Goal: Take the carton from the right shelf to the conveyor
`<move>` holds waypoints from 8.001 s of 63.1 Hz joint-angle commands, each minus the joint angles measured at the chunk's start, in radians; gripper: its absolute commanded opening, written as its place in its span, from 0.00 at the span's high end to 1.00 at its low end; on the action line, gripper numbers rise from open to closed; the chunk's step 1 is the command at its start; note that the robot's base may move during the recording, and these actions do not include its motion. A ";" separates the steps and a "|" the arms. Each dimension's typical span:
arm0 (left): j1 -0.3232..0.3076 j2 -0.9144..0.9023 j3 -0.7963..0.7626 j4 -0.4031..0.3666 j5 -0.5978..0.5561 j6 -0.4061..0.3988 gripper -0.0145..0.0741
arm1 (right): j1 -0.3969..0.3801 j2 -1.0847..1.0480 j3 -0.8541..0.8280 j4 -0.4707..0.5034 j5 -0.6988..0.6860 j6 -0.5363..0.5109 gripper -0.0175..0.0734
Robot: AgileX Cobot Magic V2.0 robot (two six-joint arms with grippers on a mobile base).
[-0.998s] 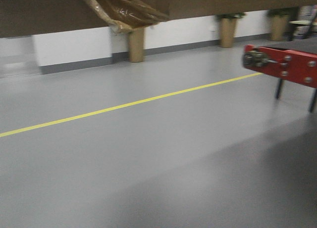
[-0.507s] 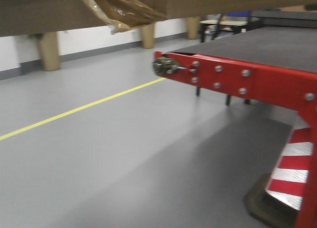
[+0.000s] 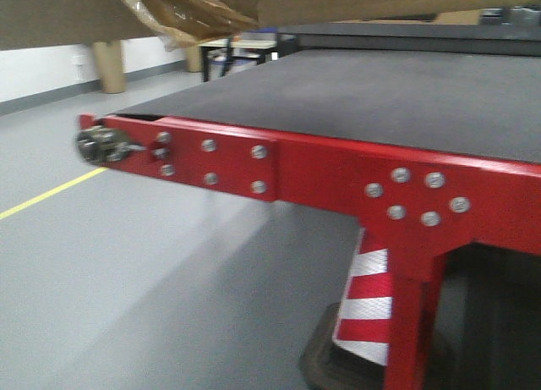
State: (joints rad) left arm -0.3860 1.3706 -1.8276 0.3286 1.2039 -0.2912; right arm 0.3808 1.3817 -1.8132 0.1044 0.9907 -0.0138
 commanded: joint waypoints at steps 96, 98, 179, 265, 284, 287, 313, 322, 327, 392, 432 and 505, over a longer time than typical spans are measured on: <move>0.003 -0.010 -0.007 0.129 0.004 0.007 0.85 | -0.008 -0.015 -0.006 -0.042 -0.041 -0.003 0.88; 0.003 -0.010 -0.007 0.129 0.004 0.007 0.85 | -0.008 -0.015 -0.006 -0.042 -0.041 -0.003 0.88; 0.003 -0.010 -0.007 0.129 0.001 0.007 0.85 | -0.008 -0.015 -0.006 -0.042 -0.041 -0.003 0.88; 0.174 0.353 -0.007 -0.040 -0.361 0.007 0.53 | -0.130 0.362 -0.011 -0.042 -0.186 -0.003 0.50; 0.174 0.263 -0.011 -0.057 -0.337 0.007 0.24 | -0.130 0.310 -0.050 -0.042 -0.143 -0.003 0.18; 0.174 0.232 -0.011 -0.057 -0.317 0.007 0.25 | -0.130 0.288 -0.050 -0.042 -0.137 -0.003 0.18; 0.174 -0.088 0.078 -0.019 -0.231 0.080 0.35 | -0.130 0.052 0.049 -0.071 -0.072 -0.003 0.91; 0.196 -0.220 0.241 -0.005 -0.289 0.080 0.65 | -0.130 -0.044 0.208 -0.104 -0.152 -0.003 0.88; 0.216 -0.305 0.372 -0.008 -0.357 0.080 0.87 | -0.130 -0.116 0.330 -0.104 -0.211 -0.003 0.88; 0.263 -1.075 1.214 -0.110 -0.758 0.050 0.84 | -0.130 -0.909 1.361 -0.104 -0.898 -0.003 0.88; 0.263 -1.075 1.214 -0.110 -0.758 0.050 0.84 | -0.130 -0.909 1.361 -0.104 -0.898 -0.003 0.88; 0.561 -1.371 1.828 -0.370 -1.315 0.213 0.84 | -0.130 -0.909 1.361 -0.104 -0.898 -0.003 0.88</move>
State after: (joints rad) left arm 0.1711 0.0058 -0.0394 -0.0319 0.0448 -0.0835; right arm 0.2520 0.4778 -0.4536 0.0117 0.1152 -0.0144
